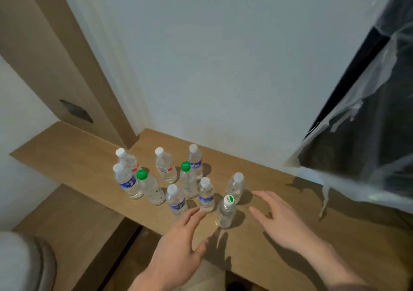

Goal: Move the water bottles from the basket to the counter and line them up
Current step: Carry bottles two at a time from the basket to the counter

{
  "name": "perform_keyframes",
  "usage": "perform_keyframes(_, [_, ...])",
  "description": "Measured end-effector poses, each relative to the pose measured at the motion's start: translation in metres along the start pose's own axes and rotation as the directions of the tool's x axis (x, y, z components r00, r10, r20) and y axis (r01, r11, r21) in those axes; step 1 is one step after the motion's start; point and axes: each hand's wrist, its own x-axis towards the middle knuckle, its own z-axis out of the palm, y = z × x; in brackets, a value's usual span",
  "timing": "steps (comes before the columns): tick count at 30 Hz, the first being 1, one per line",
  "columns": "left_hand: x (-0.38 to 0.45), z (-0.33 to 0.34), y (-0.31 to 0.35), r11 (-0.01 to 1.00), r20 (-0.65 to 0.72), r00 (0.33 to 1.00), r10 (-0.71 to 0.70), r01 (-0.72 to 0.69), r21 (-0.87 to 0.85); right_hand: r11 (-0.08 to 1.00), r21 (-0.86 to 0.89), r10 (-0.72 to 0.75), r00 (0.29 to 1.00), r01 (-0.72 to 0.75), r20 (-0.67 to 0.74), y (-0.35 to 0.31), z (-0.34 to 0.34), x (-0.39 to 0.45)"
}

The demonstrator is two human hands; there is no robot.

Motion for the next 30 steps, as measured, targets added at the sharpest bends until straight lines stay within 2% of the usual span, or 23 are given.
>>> perform_keyframes(7, [-0.02, -0.015, -0.032, 0.984, 0.209, 0.973, 0.097, -0.126, 0.129, 0.958, 0.109, 0.262, 0.964, -0.265, 0.036, 0.006, 0.061, -0.101])
perform_keyframes(9, [-0.024, -0.014, -0.027, 0.973, 0.239, 0.961, 0.138, -0.177, 0.151, 0.937, 0.171, 0.305, 0.952, -0.306, 0.032, 0.009, 0.069, -0.132])
perform_keyframes(12, [-0.028, -0.01, -0.004, 0.942, 0.295, 0.934, 0.204, -0.27, 0.201, 0.896, 0.176, 0.417, 0.909, -0.408, -0.018, 0.013, 0.069, -0.173])
perform_keyframes(17, [-0.035, 0.019, 0.065, 0.806, 0.381, 0.853, 0.356, -0.487, 0.336, 0.803, 0.199, 0.593, 0.787, -0.562, -0.169, 0.039, 0.064, -0.252])
perform_keyframes(21, [-0.047, 0.066, 0.133, 0.663, 0.456, 0.749, 0.48, -0.65, 0.37, 0.709, 0.26, 0.705, 0.666, -0.655, -0.244, 0.078, 0.067, -0.341])
perform_keyframes(23, [-0.06, 0.086, 0.169, 0.61, 0.479, 0.704, 0.525, -0.703, 0.365, 0.689, 0.282, 0.725, 0.636, -0.668, -0.265, 0.097, 0.068, -0.384])
perform_keyframes(26, [-0.103, 0.129, 0.236, 0.515, 0.496, 0.624, 0.604, -0.781, 0.354, 0.634, 0.34, 0.773, 0.546, -0.695, -0.324, 0.132, 0.075, -0.463])
perform_keyframes(28, [-0.134, 0.16, 0.274, 0.484, 0.5, 0.586, 0.638, -0.81, 0.331, 0.595, 0.363, 0.798, 0.476, -0.717, -0.37, 0.156, 0.081, -0.512])
perform_keyframes(30, [-0.165, 0.191, 0.309, 0.456, 0.495, 0.554, 0.67, -0.832, 0.314, 0.561, 0.392, 0.823, 0.438, -0.729, -0.363, 0.179, 0.084, -0.56])
